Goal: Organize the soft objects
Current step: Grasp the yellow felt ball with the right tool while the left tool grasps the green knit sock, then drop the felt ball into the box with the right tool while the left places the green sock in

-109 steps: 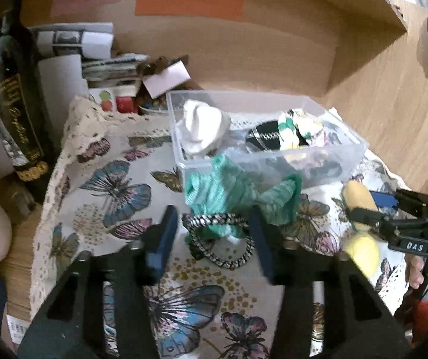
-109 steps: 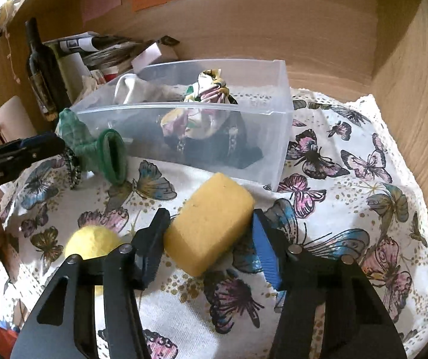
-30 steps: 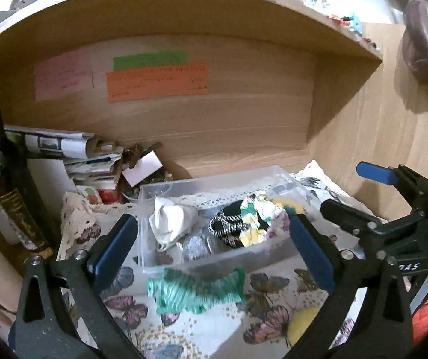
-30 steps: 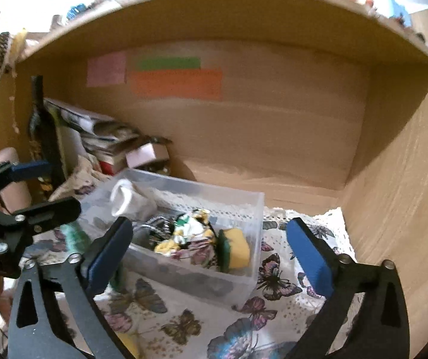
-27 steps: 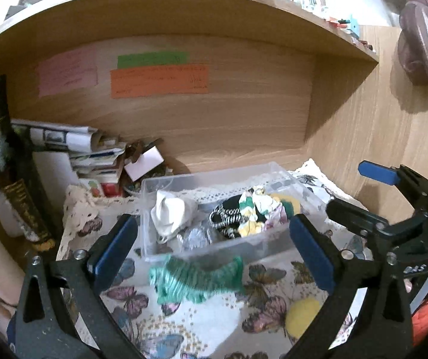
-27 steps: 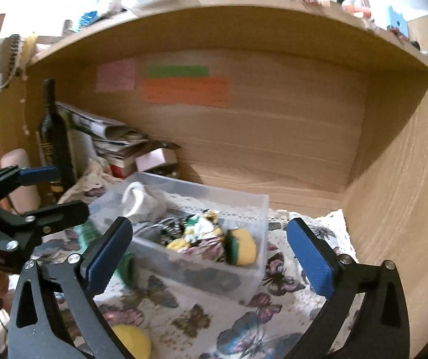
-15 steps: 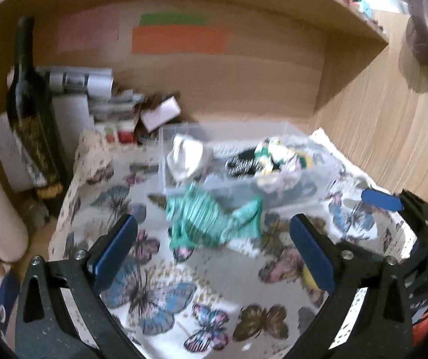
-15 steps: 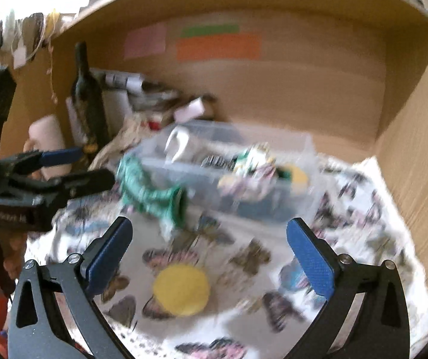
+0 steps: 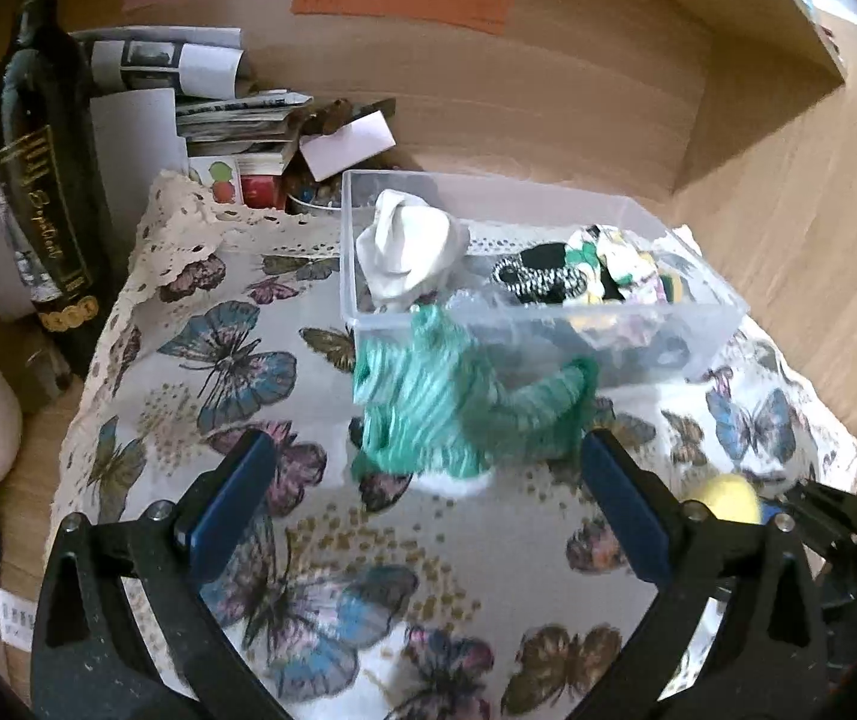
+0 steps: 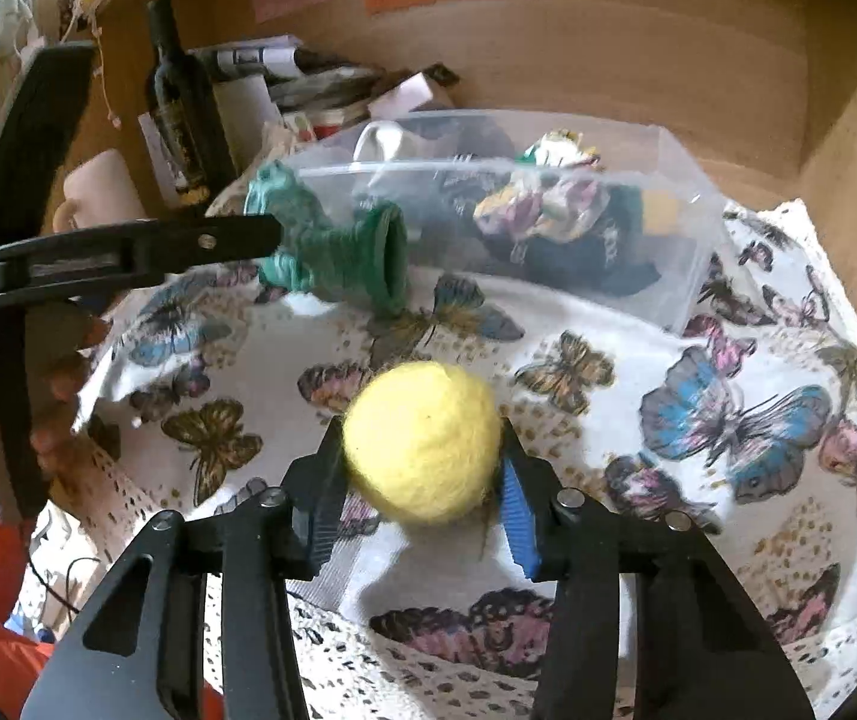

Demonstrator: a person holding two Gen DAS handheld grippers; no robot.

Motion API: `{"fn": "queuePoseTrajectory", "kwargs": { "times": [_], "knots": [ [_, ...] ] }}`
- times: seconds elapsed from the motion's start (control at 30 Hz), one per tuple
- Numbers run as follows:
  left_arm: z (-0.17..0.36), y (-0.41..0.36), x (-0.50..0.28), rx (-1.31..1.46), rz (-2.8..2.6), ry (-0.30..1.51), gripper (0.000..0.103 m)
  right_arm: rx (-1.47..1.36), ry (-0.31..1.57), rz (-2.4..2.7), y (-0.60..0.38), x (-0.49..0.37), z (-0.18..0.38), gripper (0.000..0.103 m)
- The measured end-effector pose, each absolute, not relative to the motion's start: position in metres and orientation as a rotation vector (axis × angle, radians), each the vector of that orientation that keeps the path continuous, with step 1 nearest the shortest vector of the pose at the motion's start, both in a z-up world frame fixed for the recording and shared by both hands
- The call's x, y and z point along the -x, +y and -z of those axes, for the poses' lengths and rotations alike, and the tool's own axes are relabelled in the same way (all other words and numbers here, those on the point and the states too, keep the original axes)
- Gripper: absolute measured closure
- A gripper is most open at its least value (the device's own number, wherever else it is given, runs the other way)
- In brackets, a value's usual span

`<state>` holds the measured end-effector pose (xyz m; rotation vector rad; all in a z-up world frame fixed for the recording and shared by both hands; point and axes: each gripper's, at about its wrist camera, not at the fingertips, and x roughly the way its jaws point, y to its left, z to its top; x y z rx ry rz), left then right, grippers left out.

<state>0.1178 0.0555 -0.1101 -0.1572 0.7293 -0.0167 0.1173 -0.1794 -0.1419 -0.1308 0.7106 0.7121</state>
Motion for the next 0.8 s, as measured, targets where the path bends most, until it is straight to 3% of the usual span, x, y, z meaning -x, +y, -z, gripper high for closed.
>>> {"fn": "queuePoseTrajectory", "kwargs": {
  "times": [0.1, 0.17, 0.27, 0.37, 0.43, 0.53, 0.8],
  "knots": [
    [0.109, 0.054, -0.127, 0.173, 0.022, 0.723, 0.0, 0.132, 0.64, -0.677, -0.187, -0.12, 0.13, 0.061],
    [0.109, 0.052, -0.131, 0.172, 0.023, 0.713, 0.006, 0.125, 0.622, -0.665, -0.19, -0.124, 0.125, 0.061],
    [0.112, 0.047, -0.137, 0.155, 0.046, 0.735, 0.034, 0.111, 0.592, -0.65, -0.194, -0.128, 0.115, 0.061],
    [0.115, 0.043, -0.137, 0.127, 0.047, 0.733, 0.046, 0.103, 0.567, -0.642, -0.194, -0.133, 0.107, 0.061],
    [0.115, 0.041, -0.133, 0.105, 0.053, 0.729, 0.063, 0.099, 0.553, -0.64, -0.193, -0.136, 0.103, 0.061],
    [0.112, 0.042, -0.124, 0.093, 0.046, 0.711, 0.073, 0.095, 0.534, -0.639, -0.191, -0.139, 0.097, 0.061],
    [0.077, 0.046, -0.094, 0.079, 0.057, 0.593, 0.075, 0.088, 0.464, -0.652, -0.183, -0.144, 0.073, 0.061]
  ]
}}
